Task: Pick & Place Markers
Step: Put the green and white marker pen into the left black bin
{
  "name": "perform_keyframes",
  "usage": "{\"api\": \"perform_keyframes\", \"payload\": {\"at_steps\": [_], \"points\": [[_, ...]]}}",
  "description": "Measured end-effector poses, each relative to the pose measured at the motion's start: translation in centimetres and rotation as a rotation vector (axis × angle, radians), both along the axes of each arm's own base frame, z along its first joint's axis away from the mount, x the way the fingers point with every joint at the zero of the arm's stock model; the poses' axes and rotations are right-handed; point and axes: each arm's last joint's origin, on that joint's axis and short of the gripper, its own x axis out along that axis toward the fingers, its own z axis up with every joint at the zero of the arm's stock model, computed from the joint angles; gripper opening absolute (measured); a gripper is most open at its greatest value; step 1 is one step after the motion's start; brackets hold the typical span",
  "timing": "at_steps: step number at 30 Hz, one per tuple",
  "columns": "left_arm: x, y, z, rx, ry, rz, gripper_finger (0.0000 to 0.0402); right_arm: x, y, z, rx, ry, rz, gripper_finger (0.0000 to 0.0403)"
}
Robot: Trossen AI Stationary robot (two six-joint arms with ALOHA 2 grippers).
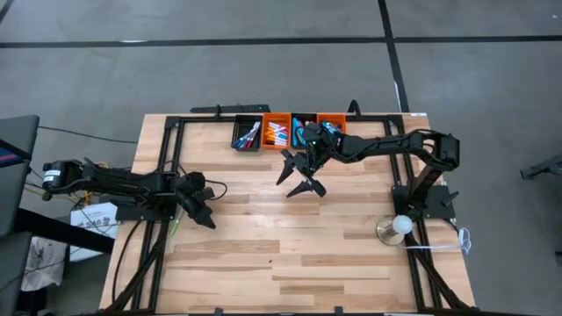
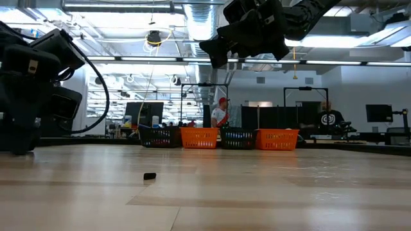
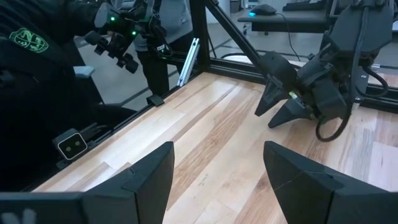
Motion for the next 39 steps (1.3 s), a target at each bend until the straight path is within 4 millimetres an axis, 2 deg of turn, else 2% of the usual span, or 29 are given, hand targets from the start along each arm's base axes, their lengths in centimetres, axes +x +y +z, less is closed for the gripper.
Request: {"api": "perform_keyframes", "payload": {"at_steps": [7, 19, 24, 28, 39], "points": [[0.4, 0.4, 0.6, 0.003, -0.047, -0.008, 0.0218, 0.0, 0.0, 0.0, 0.0, 0.0, -0.001, 0.024], [-0.1, 1.3, 0.4, -0.013, -0.018, 0.022, 0.0218, 0.0, 0.0, 0.0, 0.0, 0.0, -0.001, 0.024], [0.3, 1.8, 1.2, 0.002, -0.062, 0.011, 0.0218, 0.0, 0.0, 0.0, -0.001, 0.0, -0.003, 0.024], [0.1, 2.3, 1.6, 0.024, -0.016, 0.015, 0.0218, 0.0, 0.0, 0.0, -0.001, 0.0, -0.003, 0.024], [-1.2, 3.5, 1.2, 0.032, 0.071, 0.085, 0.0218, 0.0, 0.0, -0.1, 0.001, 0.009, -0.003, 0.024]]}}
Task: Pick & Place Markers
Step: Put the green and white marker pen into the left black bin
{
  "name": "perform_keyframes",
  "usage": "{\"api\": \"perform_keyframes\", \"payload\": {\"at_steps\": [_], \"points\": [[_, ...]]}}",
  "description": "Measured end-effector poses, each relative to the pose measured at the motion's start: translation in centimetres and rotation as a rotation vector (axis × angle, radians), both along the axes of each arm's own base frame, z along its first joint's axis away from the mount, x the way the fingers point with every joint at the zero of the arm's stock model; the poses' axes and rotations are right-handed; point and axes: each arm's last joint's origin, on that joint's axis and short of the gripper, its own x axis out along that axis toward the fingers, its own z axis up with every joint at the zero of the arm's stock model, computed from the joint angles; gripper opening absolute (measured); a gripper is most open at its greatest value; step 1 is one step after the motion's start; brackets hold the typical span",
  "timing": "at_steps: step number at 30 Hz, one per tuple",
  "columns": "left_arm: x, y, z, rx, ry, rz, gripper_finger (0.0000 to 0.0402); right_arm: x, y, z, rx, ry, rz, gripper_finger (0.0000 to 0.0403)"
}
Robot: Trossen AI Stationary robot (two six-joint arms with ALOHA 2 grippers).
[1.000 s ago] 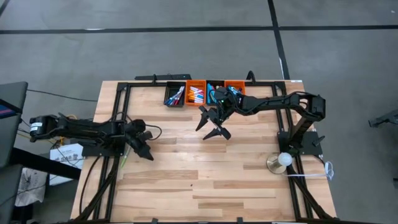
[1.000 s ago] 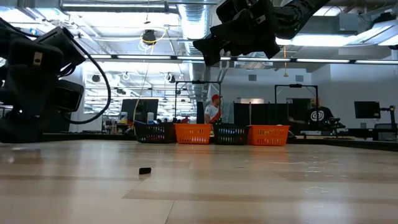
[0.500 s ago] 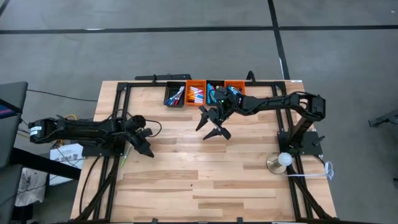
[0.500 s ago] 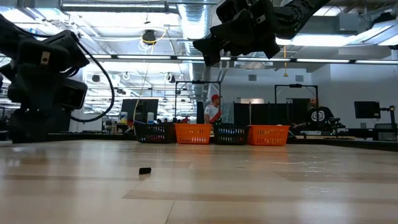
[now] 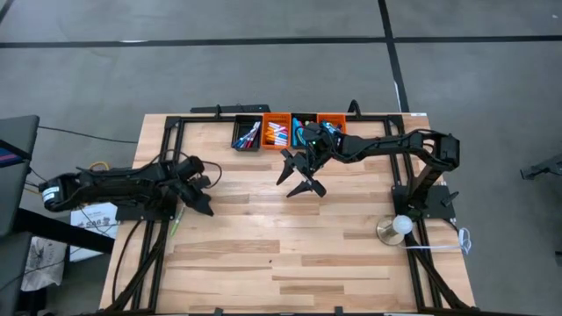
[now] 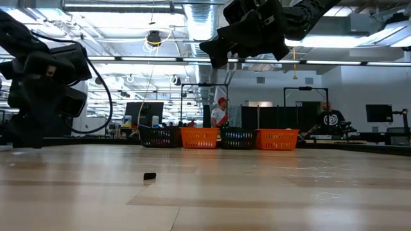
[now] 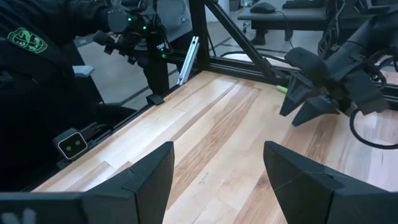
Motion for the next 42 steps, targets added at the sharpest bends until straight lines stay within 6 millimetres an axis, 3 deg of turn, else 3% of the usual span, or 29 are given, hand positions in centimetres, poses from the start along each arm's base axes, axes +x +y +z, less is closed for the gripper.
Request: {"api": "perform_keyframes", "payload": {"at_steps": [15, 21, 31, 42], "points": [[-0.8, 0.3, -0.4, -0.01, 0.081, 0.049, 0.0218, 0.0, 0.0, 0.0, 0.002, 0.003, 0.002, 0.024], [-0.3, 0.3, -0.6, -0.073, -0.027, 0.06, 0.0218, 0.0, 0.0, -0.1, 0.008, 0.011, 0.001, 0.024], [-0.3, 0.3, -1.5, -0.086, 0.008, 0.035, 0.0218, 0.0, 0.0, -0.1, 0.021, 0.022, -0.001, 0.024], [-0.2, 0.1, -0.6, -0.039, -0.089, 0.025, 0.0218, 0.0, 0.0, 0.0, 0.022, 0.019, -0.002, 0.024]]}}
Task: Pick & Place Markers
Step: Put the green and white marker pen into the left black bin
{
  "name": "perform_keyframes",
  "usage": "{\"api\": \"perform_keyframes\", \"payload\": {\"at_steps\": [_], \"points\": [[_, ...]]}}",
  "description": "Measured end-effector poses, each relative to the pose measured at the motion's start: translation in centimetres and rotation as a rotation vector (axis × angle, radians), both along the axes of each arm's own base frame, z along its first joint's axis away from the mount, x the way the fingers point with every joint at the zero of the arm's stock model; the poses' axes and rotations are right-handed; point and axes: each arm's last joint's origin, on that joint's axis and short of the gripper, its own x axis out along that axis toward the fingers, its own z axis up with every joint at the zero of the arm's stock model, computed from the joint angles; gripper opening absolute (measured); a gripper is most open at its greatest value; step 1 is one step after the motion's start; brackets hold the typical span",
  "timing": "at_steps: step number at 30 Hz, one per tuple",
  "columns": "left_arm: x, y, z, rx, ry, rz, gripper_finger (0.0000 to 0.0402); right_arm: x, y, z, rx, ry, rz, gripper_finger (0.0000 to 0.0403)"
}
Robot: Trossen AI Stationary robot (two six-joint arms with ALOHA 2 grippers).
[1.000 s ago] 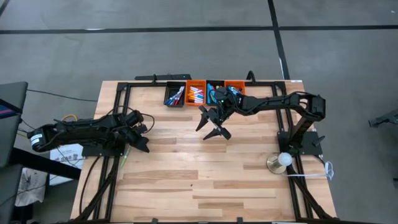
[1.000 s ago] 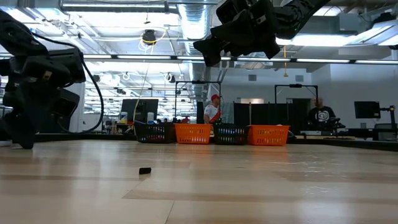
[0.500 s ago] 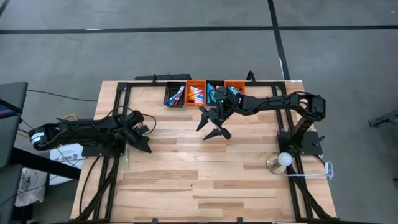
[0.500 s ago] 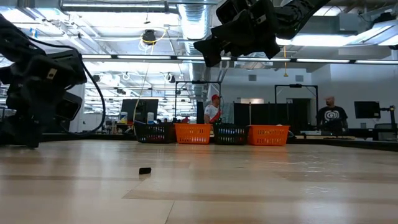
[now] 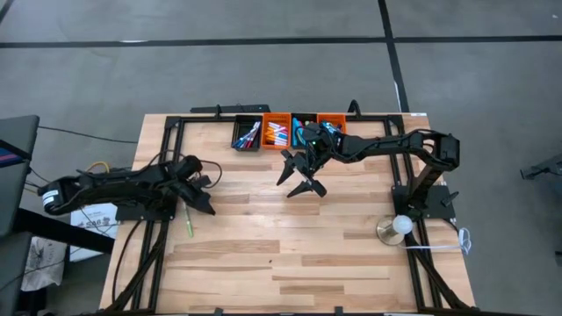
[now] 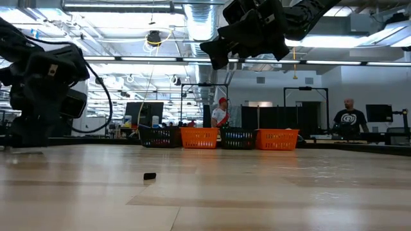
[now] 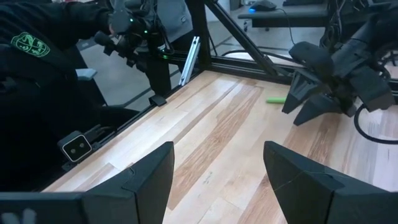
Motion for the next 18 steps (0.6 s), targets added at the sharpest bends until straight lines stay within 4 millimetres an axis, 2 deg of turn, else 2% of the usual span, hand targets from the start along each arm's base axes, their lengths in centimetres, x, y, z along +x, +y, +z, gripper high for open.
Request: {"api": "perform_keyframes", "payload": {"at_steps": [6, 14, 18], "points": [[0.8, -1.0, 1.2, 0.005, -0.041, -0.016, 0.0218, 0.0, 0.0, 0.0, -0.001, -0.004, 0.0, 0.024], [1.1, -3.9, 1.8, -0.024, 0.02, -0.028, 0.0218, 0.0, 0.0, 0.0, -0.001, -0.003, -0.001, 0.024], [2.2, -5.6, 3.4, -0.019, -0.152, -0.011, 0.0218, 0.0, 0.0, 0.0, -0.001, -0.002, -0.001, 0.024]]}}
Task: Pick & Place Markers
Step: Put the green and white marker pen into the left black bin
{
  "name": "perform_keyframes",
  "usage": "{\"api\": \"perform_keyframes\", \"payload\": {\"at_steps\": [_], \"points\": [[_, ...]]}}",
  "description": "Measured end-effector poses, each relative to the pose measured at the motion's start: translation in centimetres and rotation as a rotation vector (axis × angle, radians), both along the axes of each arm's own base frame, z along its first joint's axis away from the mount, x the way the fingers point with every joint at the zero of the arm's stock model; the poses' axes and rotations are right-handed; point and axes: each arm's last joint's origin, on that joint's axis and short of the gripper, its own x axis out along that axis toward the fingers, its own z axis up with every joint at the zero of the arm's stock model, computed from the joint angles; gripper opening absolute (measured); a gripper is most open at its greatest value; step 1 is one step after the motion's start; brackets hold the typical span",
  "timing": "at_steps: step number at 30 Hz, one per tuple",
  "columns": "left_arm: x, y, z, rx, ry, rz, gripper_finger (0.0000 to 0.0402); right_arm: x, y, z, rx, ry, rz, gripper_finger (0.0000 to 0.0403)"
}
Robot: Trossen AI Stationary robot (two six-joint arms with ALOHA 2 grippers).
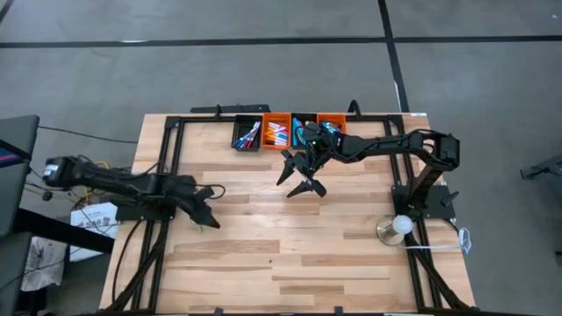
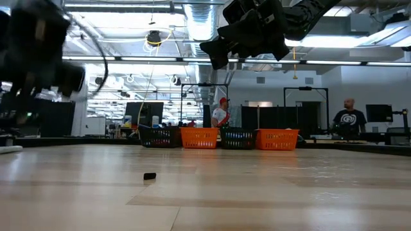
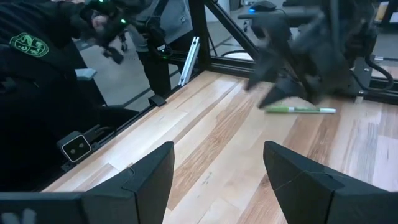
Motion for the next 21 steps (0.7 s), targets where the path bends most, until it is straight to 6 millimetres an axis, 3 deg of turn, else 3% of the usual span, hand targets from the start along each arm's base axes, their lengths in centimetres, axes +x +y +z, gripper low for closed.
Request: {"api": "perform_keyframes", "payload": {"at_steps": [8, 14, 21], "points": [[0.9, -2.9, 5.4, 0.191, -0.735, -0.032, 0.0218, 0.0, 0.0, 0.0, 0.005, 0.004, -0.002, 0.024], [0.8, -2.7, 7.2, 0.257, -0.942, 0.084, 0.0218, 0.0, 0.1, 0.0, 0.013, 0.011, -0.004, 0.024], [0.9, -1.4, 8.5, 0.475, -1.098, 0.242, 0.0218, 0.2, 1.0, 0.0, 0.012, 0.01, 0.022, 0.024]]}}
